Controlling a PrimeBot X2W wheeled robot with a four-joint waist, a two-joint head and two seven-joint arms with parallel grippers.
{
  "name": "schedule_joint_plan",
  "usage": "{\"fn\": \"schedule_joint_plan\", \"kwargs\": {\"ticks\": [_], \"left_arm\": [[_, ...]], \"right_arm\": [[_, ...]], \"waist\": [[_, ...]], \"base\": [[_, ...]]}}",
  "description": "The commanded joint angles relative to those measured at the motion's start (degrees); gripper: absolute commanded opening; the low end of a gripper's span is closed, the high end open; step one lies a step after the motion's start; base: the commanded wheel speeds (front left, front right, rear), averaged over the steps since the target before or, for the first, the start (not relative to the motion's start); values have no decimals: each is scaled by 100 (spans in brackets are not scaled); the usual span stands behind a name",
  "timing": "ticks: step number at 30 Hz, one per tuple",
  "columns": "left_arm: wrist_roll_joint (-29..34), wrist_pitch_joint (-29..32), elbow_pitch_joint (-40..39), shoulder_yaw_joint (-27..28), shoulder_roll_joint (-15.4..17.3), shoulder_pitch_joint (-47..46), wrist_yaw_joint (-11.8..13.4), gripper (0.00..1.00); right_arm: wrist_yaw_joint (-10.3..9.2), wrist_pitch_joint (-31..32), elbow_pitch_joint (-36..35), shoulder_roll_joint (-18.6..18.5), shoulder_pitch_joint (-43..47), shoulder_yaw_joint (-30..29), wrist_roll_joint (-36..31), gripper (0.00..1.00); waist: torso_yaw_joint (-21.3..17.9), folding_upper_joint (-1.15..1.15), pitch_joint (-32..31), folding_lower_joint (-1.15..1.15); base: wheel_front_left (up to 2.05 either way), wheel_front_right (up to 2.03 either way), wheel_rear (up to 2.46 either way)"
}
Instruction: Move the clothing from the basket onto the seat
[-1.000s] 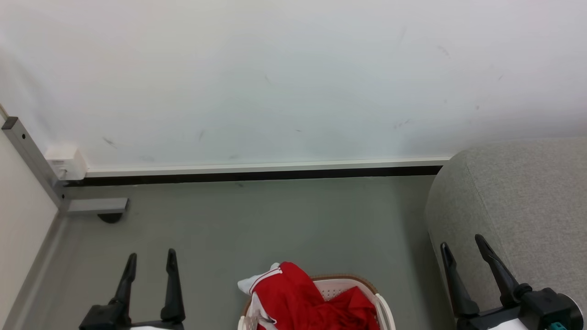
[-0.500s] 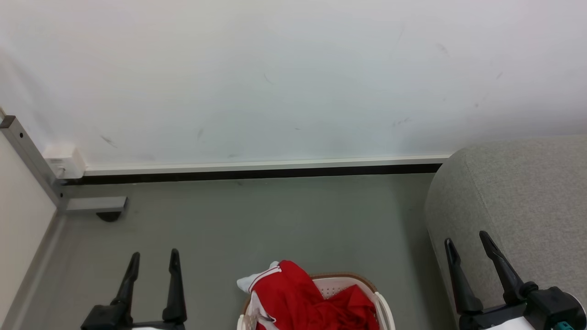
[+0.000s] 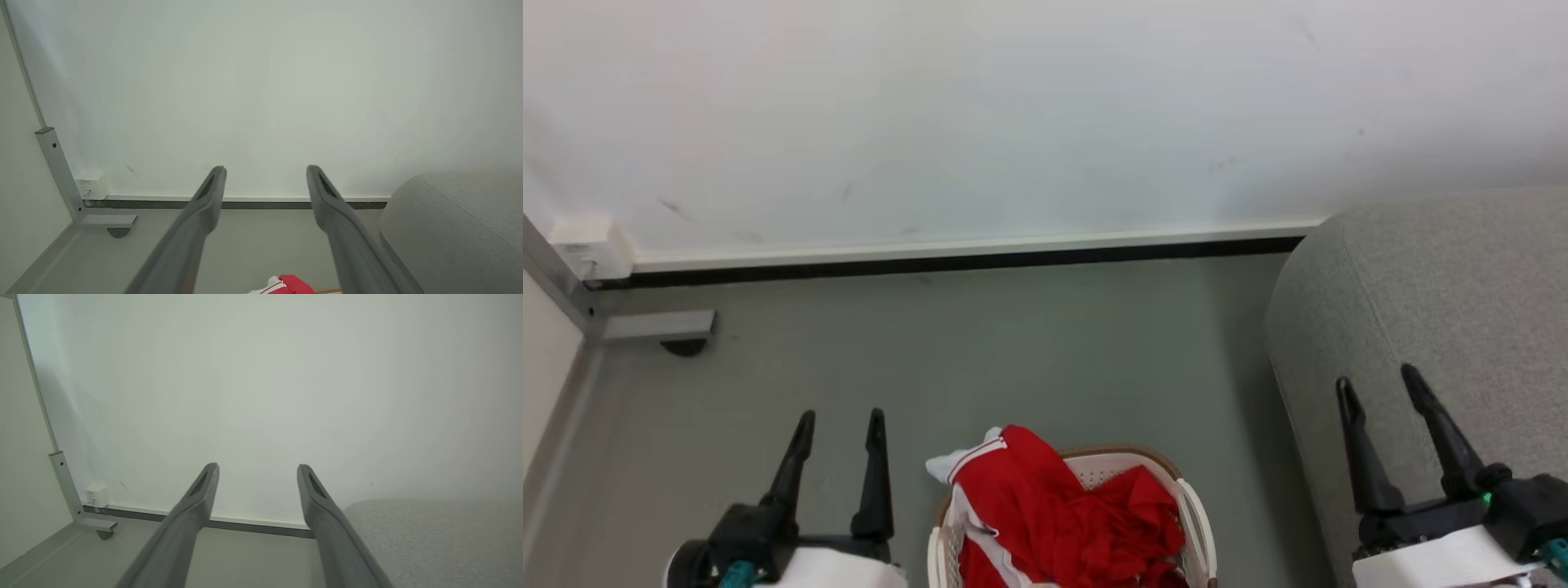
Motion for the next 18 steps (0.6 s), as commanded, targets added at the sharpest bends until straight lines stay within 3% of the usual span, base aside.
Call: {"fn": "schedule_joint_plan", "kwargs": {"ticks": [1,9,18], "left_arm": [[-9,-3,38,-74,35,-201,-44,100],[267,-3,819,-563,41,-1131,-427,100],[657,14,2888,-1158,166,-2511,-786,100]], "right_arm": [[-12,0,-77,-65,-170,-71,11,100],[-12,2,-370,-100,-752,-489,-5,100],[-12,1,-591,18,-1238,-876,-17,100]], "waist": [[-109,0,339,0],[-464,0,1417,0],[-1017,0,2480,0]], "base": [[0,0,0],[0,0,0],[0,0,0]]}}
